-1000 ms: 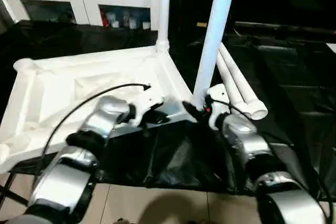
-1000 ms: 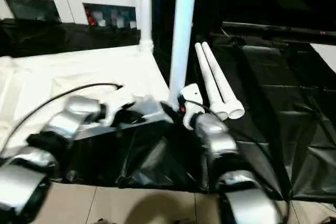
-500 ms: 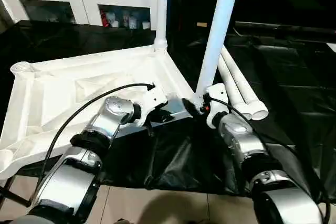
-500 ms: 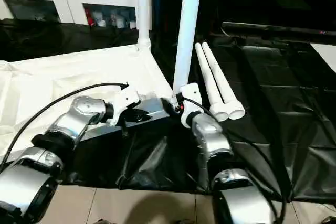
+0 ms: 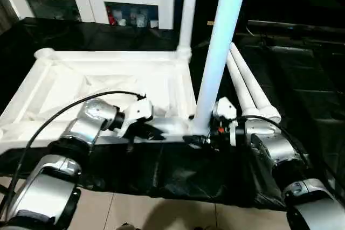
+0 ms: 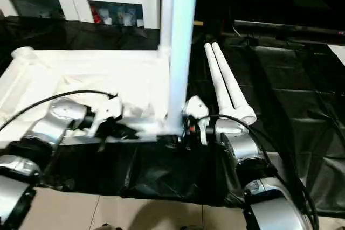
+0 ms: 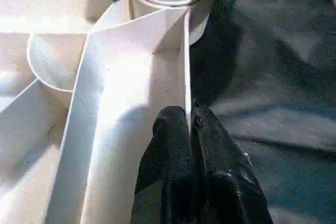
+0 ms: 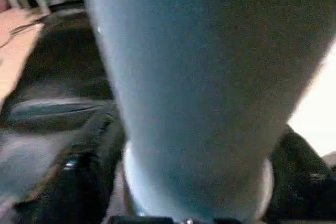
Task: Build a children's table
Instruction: Rotate leg to tighten
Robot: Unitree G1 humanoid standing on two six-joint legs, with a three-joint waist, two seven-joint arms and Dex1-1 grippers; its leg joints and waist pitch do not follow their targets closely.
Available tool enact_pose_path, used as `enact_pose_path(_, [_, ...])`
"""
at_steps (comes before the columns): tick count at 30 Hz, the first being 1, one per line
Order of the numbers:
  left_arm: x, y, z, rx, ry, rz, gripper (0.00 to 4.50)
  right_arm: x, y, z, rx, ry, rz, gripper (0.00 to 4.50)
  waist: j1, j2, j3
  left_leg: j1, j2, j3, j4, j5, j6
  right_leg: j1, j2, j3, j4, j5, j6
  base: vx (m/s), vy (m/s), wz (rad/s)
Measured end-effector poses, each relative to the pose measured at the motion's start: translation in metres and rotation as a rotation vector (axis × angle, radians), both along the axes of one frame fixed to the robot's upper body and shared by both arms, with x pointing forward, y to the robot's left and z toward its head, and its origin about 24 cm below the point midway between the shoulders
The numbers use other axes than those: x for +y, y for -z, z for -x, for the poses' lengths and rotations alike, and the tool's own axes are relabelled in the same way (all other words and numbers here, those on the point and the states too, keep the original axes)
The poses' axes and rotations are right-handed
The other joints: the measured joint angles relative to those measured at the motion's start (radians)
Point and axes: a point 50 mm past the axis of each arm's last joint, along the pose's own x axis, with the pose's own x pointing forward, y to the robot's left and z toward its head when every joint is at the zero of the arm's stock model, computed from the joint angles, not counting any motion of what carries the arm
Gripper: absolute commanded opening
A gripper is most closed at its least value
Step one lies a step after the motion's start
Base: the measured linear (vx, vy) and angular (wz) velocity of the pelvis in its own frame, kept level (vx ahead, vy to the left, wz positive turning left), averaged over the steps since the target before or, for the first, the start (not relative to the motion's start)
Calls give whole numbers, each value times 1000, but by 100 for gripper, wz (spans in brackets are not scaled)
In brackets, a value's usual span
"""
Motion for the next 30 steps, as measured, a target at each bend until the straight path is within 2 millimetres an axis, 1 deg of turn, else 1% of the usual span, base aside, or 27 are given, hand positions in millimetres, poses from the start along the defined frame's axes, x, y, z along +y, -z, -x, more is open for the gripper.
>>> enact_pose_path(1, [1,0,1,4,10,-4,0,1,-1,1,6,-18,-2,320,1,0,0,0,0,0,0,0,0,0,0,0,0,0,0,0,0,0])
enact_pose_path(4, [2,-1,2,9,26,-7,0,2,-1,2,29,-34,-7,308,1,0,0,0,0,0,0,0,0,0,0,0,0,0,0,0,0,0])
enact_pose_path(6, [2,-1,2,10,29,-6,0,2,-1,2,34,-35,-8,283,1,0,0,0,0,0,0,0,0,0,0,0,0,0,0,0,0,0])
enact_pose_path(12, [3,-1,1,10,14,-4,0,5,0,2,41,-16,-21,278,1,0,0,0,0,0,0,0,0,0,0,0,1,0,0,0,0,0])
enact_pose_path(15, [-1,0,-5,-21,-78,3,0,7,4,-5,22,146,-44,277,-2,0,0,2,0,0,2,1,-1,1,0,1,4,0,0,0,0,0])
enact_pose_path(16, [-6,0,-10,-40,-131,-1,0,8,7,-9,7,260,-48,277,-4,0,0,4,0,0,2,1,-1,1,0,1,4,-2,3,0,0,0])
enact_pose_path(19, [-19,2,-17,-70,-228,7,0,14,11,-20,-14,515,-71,276,-12,0,0,5,-1,0,3,1,-2,1,-1,1,4,-4,7,0,0,0])
enact_pose_path(22, [-30,5,-19,-84,-279,16,0,17,12,-25,-30,661,-69,276,-23,0,0,6,-1,0,3,1,-2,3,-1,2,3,-5,7,0,0,0])
enact_pose_path(25, [-40,7,-23,-91,-345,17,0,26,13,-32,-35,816,-64,276,-26,3,-2,7,-2,-1,4,1,-2,4,-1,2,3,-5,8,0,0,0])
enact_pose_path(28, [-49,7,-25,-96,-371,18,0,28,13,-36,-53,909,-50,276,-26,6,-4,7,-2,-1,4,1,-2,5,-1,2,2,-5,8,0,0,0])
enact_pose_path(29, [-50,7,-25,-99,-373,17,0,28,13,-37,-57,917,-48,331,-27,7,-5,7,-2,-1,3,1,-1,5,-1,2,1,-5,8,0,0,0])
enact_pose_path(30, [-51,7,-25,-101,-375,18,0,28,13,-37,-55,919,-49,345,-27,8,-5,7,-3,-1,3,1,-1,5,-1,2,1,-5,8,0,0,0])
